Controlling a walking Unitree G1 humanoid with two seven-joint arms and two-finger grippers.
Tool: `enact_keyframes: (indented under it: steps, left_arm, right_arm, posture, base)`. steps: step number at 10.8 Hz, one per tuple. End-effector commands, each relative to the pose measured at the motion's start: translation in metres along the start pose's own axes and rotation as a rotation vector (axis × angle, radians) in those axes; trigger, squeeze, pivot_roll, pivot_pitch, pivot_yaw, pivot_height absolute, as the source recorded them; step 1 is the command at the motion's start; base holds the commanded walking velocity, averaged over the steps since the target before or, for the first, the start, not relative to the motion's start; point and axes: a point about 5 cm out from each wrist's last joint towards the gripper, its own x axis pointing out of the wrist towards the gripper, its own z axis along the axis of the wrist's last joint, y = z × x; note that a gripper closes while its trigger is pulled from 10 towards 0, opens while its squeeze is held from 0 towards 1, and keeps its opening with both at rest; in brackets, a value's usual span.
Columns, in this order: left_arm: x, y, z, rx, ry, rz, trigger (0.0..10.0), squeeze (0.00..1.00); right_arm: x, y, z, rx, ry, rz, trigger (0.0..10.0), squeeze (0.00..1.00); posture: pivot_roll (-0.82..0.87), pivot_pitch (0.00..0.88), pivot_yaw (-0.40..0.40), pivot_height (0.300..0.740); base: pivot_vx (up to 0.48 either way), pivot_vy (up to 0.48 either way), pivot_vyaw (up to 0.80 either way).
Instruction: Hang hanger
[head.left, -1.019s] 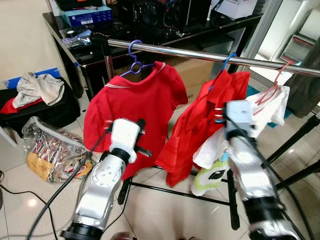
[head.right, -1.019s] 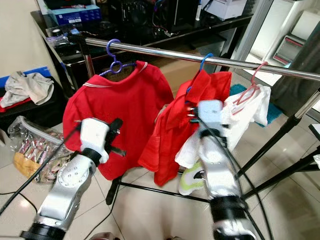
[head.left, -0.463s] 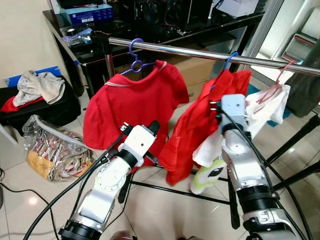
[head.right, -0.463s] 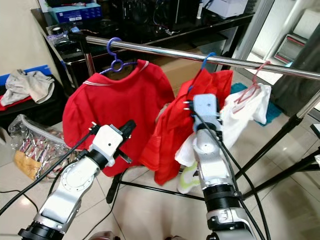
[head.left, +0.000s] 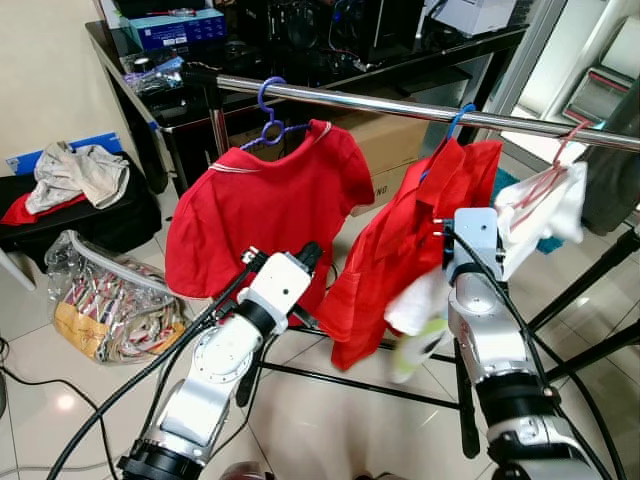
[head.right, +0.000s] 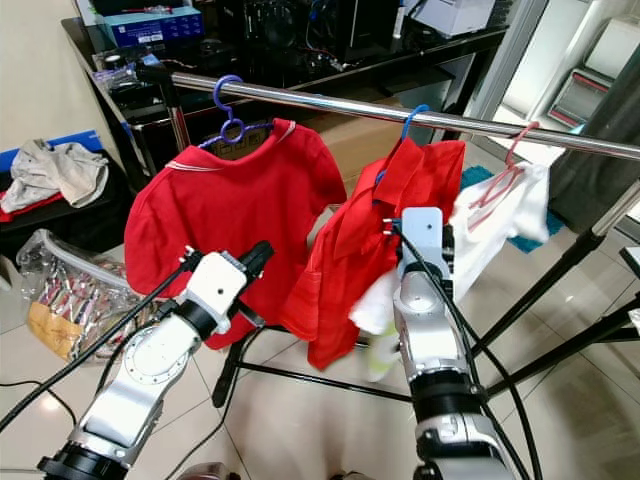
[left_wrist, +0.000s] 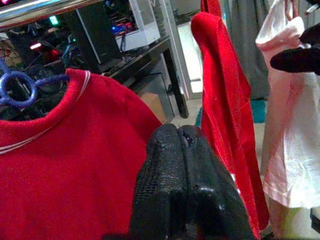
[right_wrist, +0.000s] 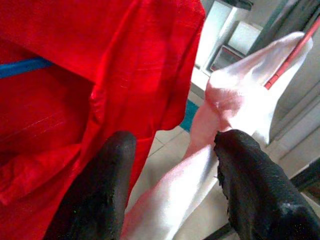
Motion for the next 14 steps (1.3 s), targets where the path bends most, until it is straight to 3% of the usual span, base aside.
enact_keyframes:
  steps: [1, 5, 9, 12, 14]
  left_arm:
    - [0.003, -0.002, 0.002, 0.006, -0.008, -0.017, 10.0, 0.00]
    - [0.003, -0.002, 0.002, 0.003, -0.014, -0.010, 10.0, 0.00]
    - [0.005, -0.004, 0.003, 0.003, -0.022, -0.025, 10.0, 0.00]
    - [0.006, -0.005, 0.003, 0.002, -0.020, -0.028, 10.0, 0.00]
    - [0.005, -0.005, 0.002, 0.002, -0.018, -0.026, 10.0, 0.00]
  right_arm:
    - [0.004, -0.002, -0.002, 0.019, 0.039, -0.021, 10.0, 0.00]
    - [0.010, -0.025, -0.004, -0.012, 0.051, -0.141, 10.0, 0.00]
    - [0.012, -0.046, 0.020, 0.022, -0.074, -0.233, 10.0, 0.00]
    - [0.018, -0.054, 0.022, 0.044, -0.068, -0.198, 10.0, 0.00]
    - [0.018, -0.049, 0.010, 0.053, -0.009, -0.108, 10.0, 0.00]
  posture:
    - [0.22, 0.020, -0.041, 0.740]
    - [0.22, 0.018, -0.047, 0.740]
    - [0.21, 0.011, -0.043, 0.740]
    - [0.21, 0.011, -0.044, 0.740]
    - [0.21, 0.013, -0.048, 0.740]
  base:
    - [0.000, 0.000, 0.00]
    - [0.000, 0.000, 0.00]
    - [0.000, 0.000, 0.00]
    - [0.000, 0.000, 0.00]
    - [0.000, 0.000, 0.00]
